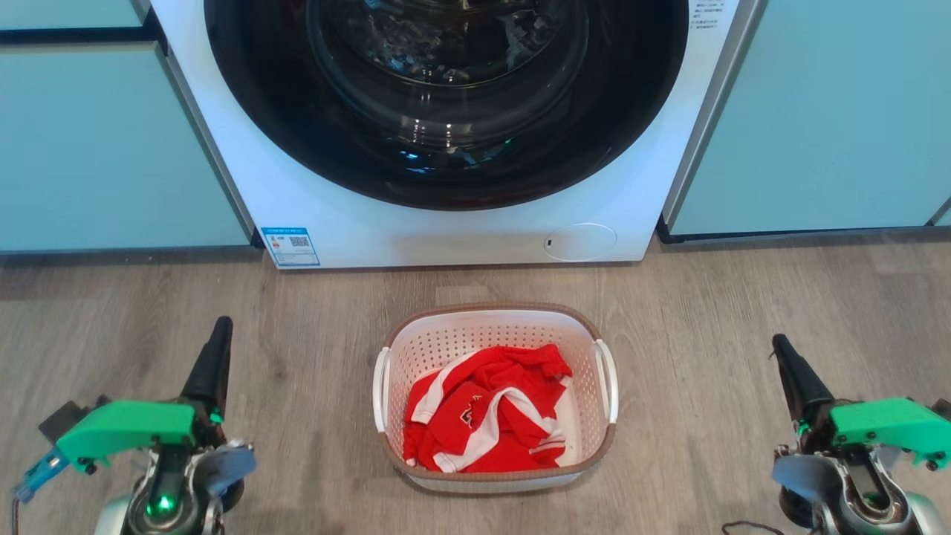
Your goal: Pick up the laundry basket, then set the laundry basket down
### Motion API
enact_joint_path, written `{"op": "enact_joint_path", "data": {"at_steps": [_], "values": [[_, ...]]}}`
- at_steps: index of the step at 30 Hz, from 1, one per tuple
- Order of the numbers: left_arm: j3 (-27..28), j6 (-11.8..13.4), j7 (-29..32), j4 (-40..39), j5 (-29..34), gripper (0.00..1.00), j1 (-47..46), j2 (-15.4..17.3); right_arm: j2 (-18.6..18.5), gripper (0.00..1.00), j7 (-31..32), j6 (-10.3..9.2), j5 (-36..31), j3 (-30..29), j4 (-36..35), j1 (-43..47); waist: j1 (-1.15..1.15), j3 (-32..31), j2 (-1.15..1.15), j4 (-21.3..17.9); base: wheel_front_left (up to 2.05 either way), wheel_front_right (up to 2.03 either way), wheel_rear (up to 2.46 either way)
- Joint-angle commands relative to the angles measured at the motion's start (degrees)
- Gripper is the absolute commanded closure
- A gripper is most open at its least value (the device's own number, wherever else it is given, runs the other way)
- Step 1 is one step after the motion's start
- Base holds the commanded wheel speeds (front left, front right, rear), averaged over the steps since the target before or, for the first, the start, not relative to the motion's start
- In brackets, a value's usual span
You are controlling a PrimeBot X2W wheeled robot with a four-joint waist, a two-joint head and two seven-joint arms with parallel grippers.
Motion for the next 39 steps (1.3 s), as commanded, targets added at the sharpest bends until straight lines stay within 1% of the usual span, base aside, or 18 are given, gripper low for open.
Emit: {"op": "enact_joint_path", "data": {"at_steps": [1,7,39], "values": [[3.2,-1.2,0.6,-1.2,-1.6,1.0,-1.6,-0.2,-0.5,1.0,0.6,-0.13,2.5,0.5,-1.8,-2.7,0.0,0.0,0.0,0.0,0.0,0.0,0.0],[4.9,-2.4,1.2,-0.7,-3.6,1.0,-1.5,-1.0,-0.4,1.0,0.9,-0.13,5.4,0.2,-1.7,-2.7,0.0,-0.1,0.0,0.0,0.0,0.0,0.0],[5.3,-2.4,1.5,-0.7,-3.3,1.0,-1.5,-1.3,-0.1,1.0,1.3,-0.13,5.0,-0.2,-1.7,-2.8,0.0,-0.1,0.0,0.0,0.0,0.0,0.0]]}}
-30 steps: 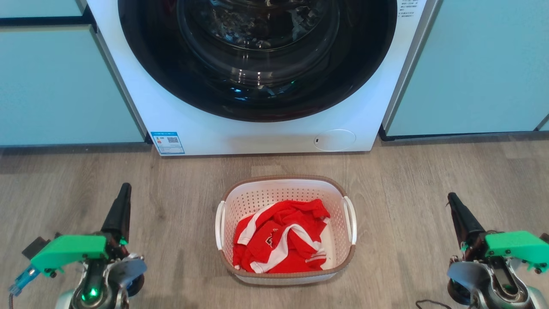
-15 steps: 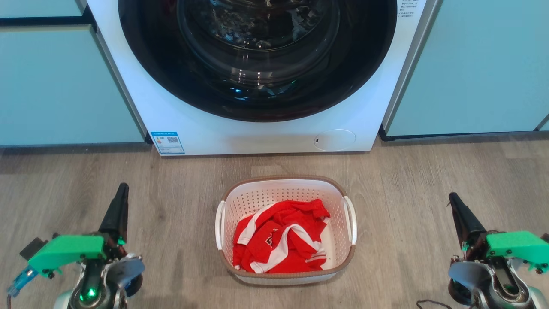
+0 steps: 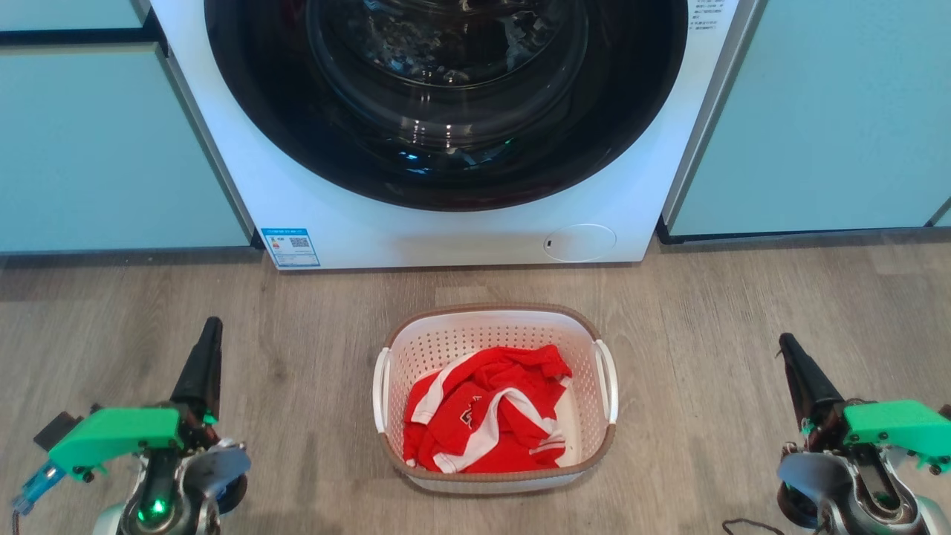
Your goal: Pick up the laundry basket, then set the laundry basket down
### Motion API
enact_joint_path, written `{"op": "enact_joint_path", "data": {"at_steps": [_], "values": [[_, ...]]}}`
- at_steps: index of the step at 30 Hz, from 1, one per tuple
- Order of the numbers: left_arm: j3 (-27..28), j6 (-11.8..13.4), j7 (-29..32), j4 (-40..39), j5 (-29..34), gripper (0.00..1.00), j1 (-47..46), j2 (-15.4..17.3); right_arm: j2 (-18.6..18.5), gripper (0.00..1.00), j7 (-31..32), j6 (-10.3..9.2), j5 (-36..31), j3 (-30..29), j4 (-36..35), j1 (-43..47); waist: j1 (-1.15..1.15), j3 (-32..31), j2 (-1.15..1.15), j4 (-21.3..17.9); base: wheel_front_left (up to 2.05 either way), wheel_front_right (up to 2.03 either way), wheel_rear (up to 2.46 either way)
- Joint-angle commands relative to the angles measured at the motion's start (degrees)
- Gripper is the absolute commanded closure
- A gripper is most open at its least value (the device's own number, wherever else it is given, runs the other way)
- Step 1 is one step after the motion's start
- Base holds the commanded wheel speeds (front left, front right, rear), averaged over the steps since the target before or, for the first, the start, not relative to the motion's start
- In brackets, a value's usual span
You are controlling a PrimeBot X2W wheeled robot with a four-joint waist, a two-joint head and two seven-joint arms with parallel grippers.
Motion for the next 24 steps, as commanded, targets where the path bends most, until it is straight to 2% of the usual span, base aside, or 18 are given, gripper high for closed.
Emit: {"op": "enact_joint_path", "data": {"at_steps": [1,24], "values": [[1.9,-0.4,0.4,-1.7,0.2,1.0,-1.5,0.3,-0.1,1.0,0.5,-0.09,-0.1,1.0,-1.8,-2.8,0.0,0.0,0.0,0.0,0.0,0.0,0.0],[2.1,-0.4,0.6,-1.7,0.3,1.0,-1.6,0.1,0.0,1.0,0.6,-0.09,-0.3,0.8,-1.8,-2.8,0.0,0.0,0.0,0.0,0.0,0.0,0.0]]}}
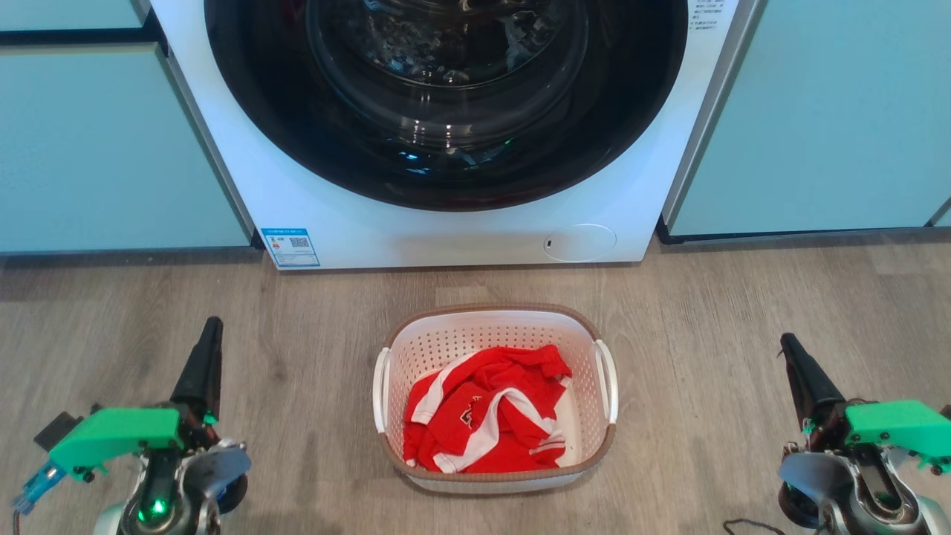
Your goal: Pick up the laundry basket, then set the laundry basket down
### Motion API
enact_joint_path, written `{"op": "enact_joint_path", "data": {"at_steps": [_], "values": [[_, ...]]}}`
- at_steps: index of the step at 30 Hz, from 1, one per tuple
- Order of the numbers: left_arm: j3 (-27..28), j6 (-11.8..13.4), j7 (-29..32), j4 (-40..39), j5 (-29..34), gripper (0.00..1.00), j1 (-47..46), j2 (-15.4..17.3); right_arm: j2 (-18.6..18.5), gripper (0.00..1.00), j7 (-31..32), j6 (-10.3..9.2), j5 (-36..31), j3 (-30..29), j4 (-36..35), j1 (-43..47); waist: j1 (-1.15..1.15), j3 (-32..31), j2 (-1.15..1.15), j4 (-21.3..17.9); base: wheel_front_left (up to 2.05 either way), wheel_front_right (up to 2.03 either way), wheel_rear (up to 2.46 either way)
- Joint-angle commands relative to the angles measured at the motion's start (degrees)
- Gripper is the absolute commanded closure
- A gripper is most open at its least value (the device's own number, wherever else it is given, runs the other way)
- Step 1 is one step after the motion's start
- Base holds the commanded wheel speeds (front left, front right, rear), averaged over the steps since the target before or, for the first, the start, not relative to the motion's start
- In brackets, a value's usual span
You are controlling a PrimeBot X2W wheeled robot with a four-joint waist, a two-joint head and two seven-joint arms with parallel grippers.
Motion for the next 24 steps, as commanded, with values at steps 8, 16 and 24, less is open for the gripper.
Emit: {"op": "enact_joint_path", "data": {"at_steps": [8,16,24], "values": [[2.0,-0.4,0.5,-1.7,0.4,1.0,-1.6,0.2,0.0,1.0,0.6,-0.09,-0.3,1.0,-1.8,-2.8,0.0,0.0,0.0,0.0,0.0,0.0,0.0],[2.0,-0.4,0.5,-1.7,0.4,1.0,-1.6,0.2,0.0,1.0,0.7,-0.09,-0.4,0.9,-1.8,-2.8,0.0,0.0,0.0,0.0,0.0,0.0,0.0],[2.1,-0.4,0.5,-1.7,0.4,1.0,-1.6,0.2,0.1,1.0,0.7,-0.09,-0.4,0.9,-1.8,-2.8,0.0,0.0,0.0,0.0,0.0,0.0,0.0]]}}
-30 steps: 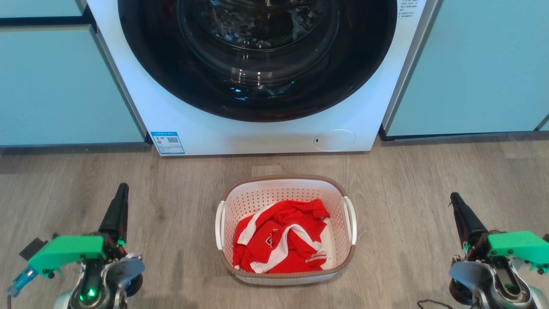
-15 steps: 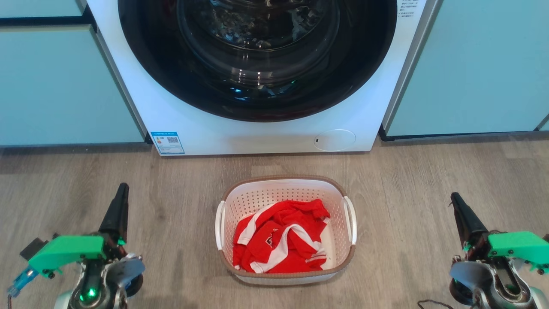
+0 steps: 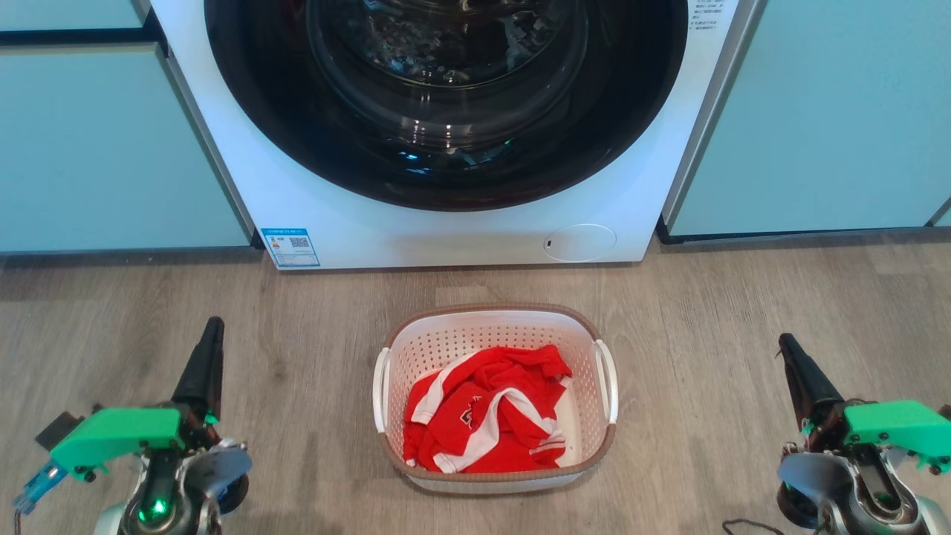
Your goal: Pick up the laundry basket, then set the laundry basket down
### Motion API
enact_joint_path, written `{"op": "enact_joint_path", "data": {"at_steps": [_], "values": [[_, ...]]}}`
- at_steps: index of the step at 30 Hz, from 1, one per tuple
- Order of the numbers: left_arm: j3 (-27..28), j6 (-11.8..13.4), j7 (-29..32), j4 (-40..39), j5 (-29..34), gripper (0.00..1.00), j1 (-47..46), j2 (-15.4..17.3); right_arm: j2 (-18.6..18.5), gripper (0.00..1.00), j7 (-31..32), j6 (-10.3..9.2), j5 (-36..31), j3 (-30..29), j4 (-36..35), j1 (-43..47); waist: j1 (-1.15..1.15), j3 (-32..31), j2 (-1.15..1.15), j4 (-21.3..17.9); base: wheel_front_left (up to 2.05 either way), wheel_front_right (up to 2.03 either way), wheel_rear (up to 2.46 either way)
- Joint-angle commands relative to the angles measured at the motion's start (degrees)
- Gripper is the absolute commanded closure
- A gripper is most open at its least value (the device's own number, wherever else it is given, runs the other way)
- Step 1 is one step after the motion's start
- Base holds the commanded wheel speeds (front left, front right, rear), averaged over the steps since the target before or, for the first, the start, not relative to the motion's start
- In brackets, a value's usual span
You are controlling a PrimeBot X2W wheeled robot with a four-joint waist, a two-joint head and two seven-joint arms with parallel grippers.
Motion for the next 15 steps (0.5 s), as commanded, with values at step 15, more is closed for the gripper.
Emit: {"op": "enact_joint_path", "data": {"at_steps": [15], "values": [[2.1,-0.4,0.3,-1.7,0.5,1.0,-1.6,0.3,0.0,1.0,0.3,-0.09,-0.4,0.9,-1.8,-2.8,0.0,0.0,0.0,0.0,0.0,0.0,0.0]]}}
